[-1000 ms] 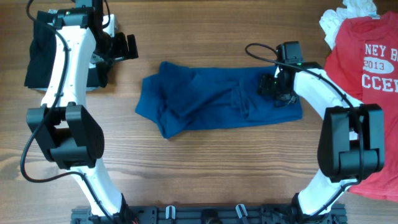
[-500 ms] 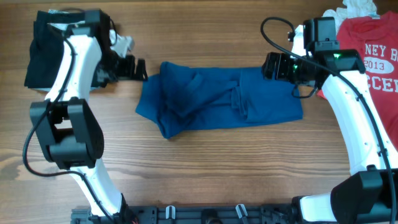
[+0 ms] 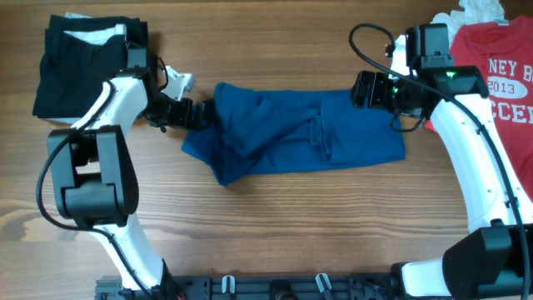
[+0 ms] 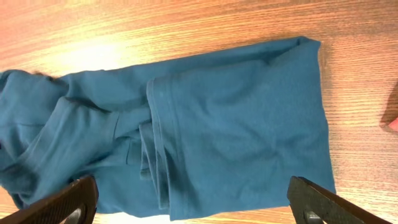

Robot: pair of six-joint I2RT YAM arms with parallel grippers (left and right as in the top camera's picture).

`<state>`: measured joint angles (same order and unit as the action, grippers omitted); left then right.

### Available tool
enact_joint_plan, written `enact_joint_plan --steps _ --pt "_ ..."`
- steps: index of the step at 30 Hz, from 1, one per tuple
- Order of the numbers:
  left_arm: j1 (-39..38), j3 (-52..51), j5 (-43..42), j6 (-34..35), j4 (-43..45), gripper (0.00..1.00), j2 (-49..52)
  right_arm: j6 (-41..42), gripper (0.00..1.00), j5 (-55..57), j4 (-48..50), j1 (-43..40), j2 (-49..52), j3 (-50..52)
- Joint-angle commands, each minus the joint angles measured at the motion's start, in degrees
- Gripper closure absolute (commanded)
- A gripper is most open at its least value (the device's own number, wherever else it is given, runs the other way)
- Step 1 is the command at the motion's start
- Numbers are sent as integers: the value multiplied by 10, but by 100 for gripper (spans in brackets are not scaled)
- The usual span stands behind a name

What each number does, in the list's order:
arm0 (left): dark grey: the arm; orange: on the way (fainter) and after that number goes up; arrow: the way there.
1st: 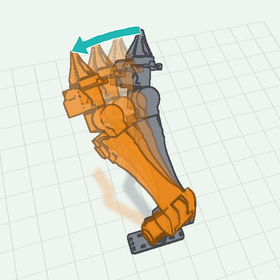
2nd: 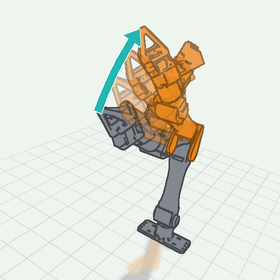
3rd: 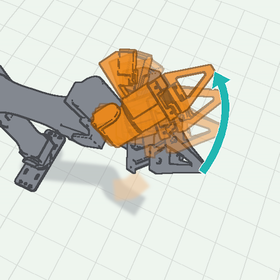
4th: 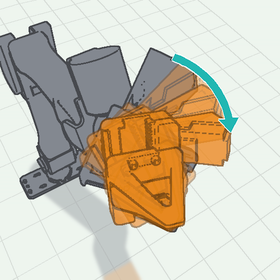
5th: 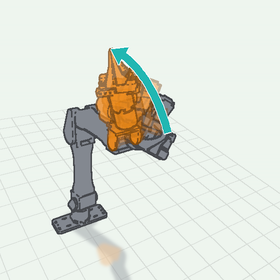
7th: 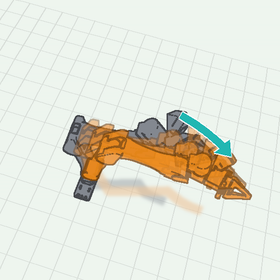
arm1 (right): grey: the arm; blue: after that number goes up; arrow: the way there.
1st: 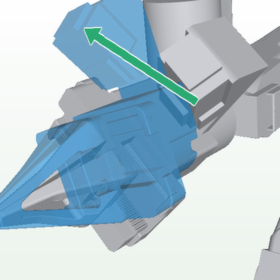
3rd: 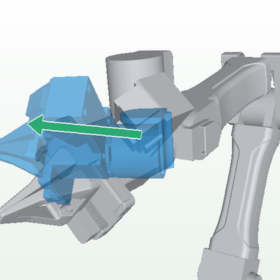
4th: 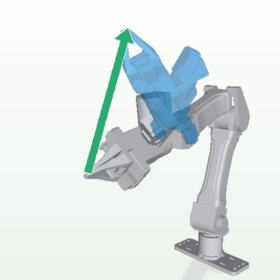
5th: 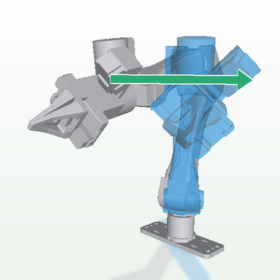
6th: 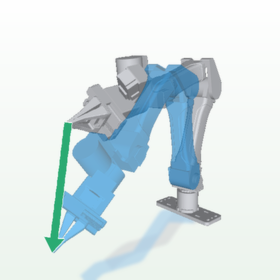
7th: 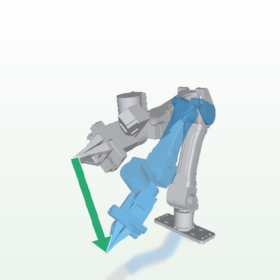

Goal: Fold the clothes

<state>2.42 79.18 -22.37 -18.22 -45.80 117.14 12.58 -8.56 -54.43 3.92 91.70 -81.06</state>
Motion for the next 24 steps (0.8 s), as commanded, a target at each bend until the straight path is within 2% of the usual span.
enact_joint_plan --steps 1,6,11,14,18,22,24 --pt "-1 -40 -34 -11 7 2 3 11 2 -5 6 -2 2 -2" --pt "-22 -80 -102 -11 29 7 3 11 2 -5 9 -2 2 -2" --pt "-50 -110 -137 -11 34 7 3 11 1 -5 8 -2 2 -2" --pt "-59 -111 -188 -11 37 7 3 11 1 -5 8 -2 2 -2" --pt "-59 -111 -233 -9 54 15 3 11 2 -5 6 -2 2 -2" --pt "-59 -111 -232 2 59 28 3 11 1 -5 7 -2 2 -2" --pt "-62 -111 -232 11 64 28 3 12 2 -5 8 -2 2 -2"
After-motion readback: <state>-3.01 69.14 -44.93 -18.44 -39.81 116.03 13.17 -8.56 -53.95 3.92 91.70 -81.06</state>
